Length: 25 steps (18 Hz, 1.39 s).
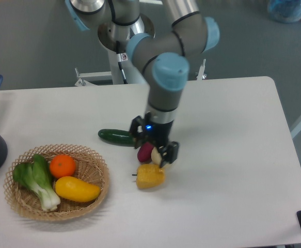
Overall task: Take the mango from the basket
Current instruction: 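Move the gripper over the basket toward the yellow mango, then lower the gripper onto the yellow mango in the basket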
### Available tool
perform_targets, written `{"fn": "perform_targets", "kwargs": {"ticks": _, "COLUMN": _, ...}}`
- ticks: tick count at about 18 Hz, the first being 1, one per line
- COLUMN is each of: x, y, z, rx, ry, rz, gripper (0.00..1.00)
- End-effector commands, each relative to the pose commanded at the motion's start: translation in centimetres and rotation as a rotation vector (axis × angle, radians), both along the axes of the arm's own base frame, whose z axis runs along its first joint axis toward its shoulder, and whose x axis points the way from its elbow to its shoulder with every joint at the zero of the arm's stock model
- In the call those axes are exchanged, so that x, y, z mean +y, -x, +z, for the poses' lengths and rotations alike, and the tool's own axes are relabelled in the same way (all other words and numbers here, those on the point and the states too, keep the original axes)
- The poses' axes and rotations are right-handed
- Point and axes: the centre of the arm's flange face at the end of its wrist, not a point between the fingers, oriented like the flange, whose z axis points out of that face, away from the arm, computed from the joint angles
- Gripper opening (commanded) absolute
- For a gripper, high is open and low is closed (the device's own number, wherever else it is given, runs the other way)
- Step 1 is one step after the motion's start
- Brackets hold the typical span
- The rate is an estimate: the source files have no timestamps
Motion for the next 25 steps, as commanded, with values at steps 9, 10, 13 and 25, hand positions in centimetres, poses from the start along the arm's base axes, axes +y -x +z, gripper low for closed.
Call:
{"fn": "perform_targets", "kwargs": {"ticks": 9, "x": 5.4, "y": -8.8, "z": -1.3, "rx": 0.057, "ry": -0.005, "rz": -0.342, "gripper": 1.00}}
{"fn": "perform_targets", "kwargs": {"ticks": 10, "x": 6.2, "y": -9.1, "z": -1.4, "rx": 0.064, "ry": -0.013, "rz": -0.354, "gripper": 1.00}}
{"fn": "perform_targets", "kwargs": {"ticks": 13, "x": 9.2, "y": -9.3, "z": -2.2, "rx": 0.074, "ry": -0.024, "rz": -0.383, "gripper": 1.00}}
{"fn": "perform_targets", "kwargs": {"ticks": 25, "x": 11.7, "y": -11.3, "z": -4.6, "rx": 0.067, "ry": -0.008, "rz": -0.458, "gripper": 1.00}}
